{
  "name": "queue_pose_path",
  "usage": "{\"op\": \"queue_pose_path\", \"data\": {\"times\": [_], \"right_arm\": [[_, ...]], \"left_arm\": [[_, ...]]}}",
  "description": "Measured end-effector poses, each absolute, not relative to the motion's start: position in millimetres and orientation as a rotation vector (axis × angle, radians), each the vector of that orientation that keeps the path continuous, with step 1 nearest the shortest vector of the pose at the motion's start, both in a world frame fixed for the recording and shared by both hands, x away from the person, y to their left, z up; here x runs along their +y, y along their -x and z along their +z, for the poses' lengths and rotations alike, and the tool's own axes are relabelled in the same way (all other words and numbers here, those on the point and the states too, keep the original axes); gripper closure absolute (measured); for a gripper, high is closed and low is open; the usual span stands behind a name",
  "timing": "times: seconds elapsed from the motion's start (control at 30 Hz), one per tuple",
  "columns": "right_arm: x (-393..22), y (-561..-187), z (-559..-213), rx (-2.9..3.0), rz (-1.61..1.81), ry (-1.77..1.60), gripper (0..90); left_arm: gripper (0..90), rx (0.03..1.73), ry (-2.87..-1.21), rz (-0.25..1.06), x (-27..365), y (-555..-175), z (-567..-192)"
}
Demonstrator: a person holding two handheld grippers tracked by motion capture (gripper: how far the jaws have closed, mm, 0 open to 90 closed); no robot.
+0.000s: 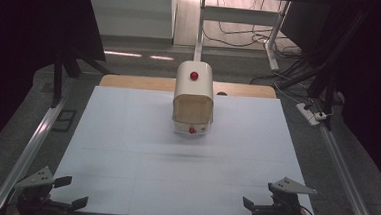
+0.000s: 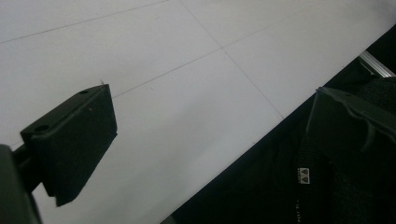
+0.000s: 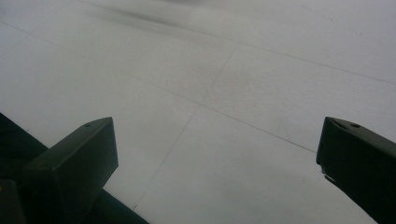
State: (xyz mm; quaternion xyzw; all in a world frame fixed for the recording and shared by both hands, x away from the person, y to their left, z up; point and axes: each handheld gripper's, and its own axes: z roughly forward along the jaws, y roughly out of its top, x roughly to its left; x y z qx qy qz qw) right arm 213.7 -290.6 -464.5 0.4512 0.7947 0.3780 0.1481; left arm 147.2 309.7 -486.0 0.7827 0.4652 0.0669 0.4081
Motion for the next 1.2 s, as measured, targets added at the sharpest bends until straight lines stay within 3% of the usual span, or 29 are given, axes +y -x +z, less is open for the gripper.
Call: {"op": "queue_pose_path", "data": {"times": [1.2], "right_arm": [[-289, -217, -466, 2.351, 1.098, -1.294, 0.0]], "left_arm": [[0.0, 1.06, -2.02, 0.251, 286, -169, -476]]}}
